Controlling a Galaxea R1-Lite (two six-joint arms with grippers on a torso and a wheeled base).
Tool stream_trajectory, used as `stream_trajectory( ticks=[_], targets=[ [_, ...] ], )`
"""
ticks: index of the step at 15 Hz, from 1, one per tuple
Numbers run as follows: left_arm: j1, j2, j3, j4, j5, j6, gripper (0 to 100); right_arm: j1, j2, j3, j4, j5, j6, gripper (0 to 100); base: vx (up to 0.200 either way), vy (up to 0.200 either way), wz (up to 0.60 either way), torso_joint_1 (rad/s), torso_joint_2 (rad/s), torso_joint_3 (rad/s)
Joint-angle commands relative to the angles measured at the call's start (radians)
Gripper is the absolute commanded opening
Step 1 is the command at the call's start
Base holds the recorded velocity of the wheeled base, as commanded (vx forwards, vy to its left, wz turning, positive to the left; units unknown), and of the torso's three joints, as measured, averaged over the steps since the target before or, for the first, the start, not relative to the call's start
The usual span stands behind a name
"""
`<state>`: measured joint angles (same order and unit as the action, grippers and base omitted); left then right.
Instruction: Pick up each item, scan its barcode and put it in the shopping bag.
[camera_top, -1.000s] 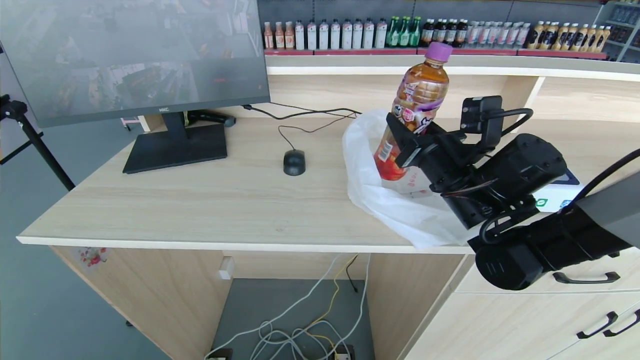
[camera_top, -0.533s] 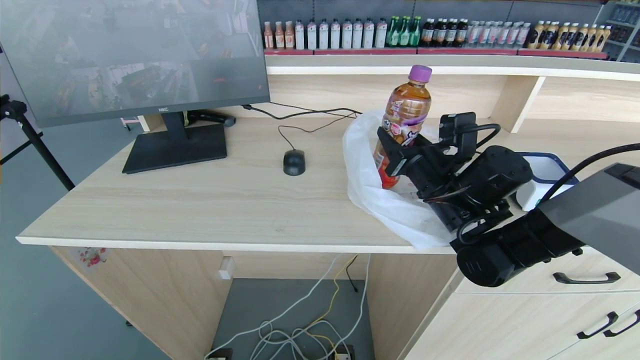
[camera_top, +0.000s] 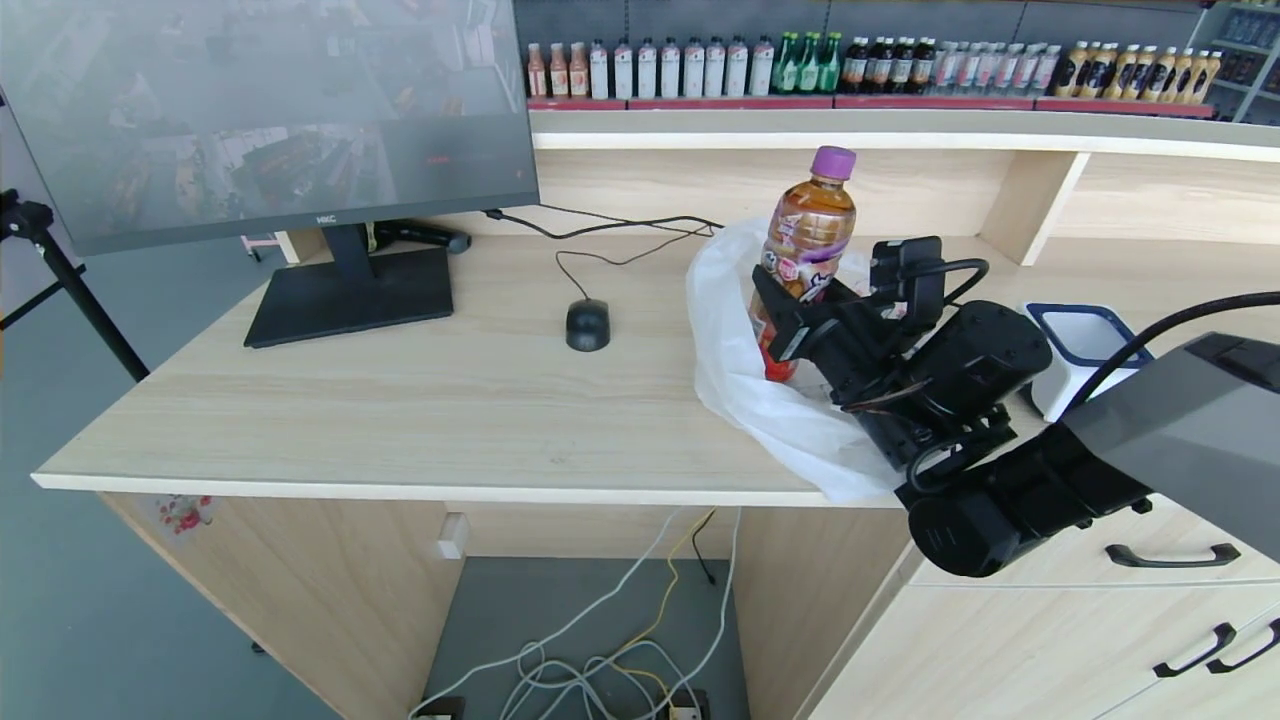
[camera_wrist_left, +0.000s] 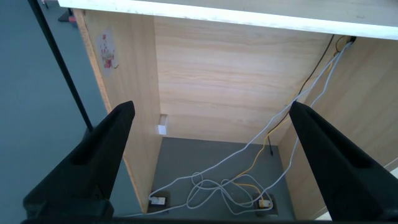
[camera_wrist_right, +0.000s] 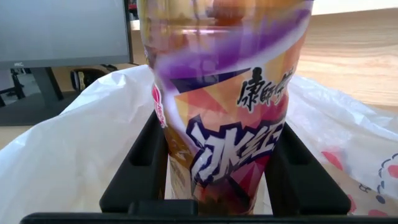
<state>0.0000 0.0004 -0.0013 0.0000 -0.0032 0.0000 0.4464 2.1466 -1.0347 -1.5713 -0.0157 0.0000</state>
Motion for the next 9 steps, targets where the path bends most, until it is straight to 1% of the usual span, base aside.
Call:
stream_trajectory(
  ticks=[1,9],
  targets=[
    [0.0,0.0,0.0,0.0,0.0,0.0,100,0.0,0.012,0.008,0.0,0.0,0.003,0,0.0,0.0,0.0,0.0,0.0,0.0],
    [0.0,0.0,0.001,0.0,0.0,0.0,100,0.005,0.032,0.005,0.0,0.0,0.003,0,0.0,0.0,0.0,0.0,0.0,0.0]
  ],
)
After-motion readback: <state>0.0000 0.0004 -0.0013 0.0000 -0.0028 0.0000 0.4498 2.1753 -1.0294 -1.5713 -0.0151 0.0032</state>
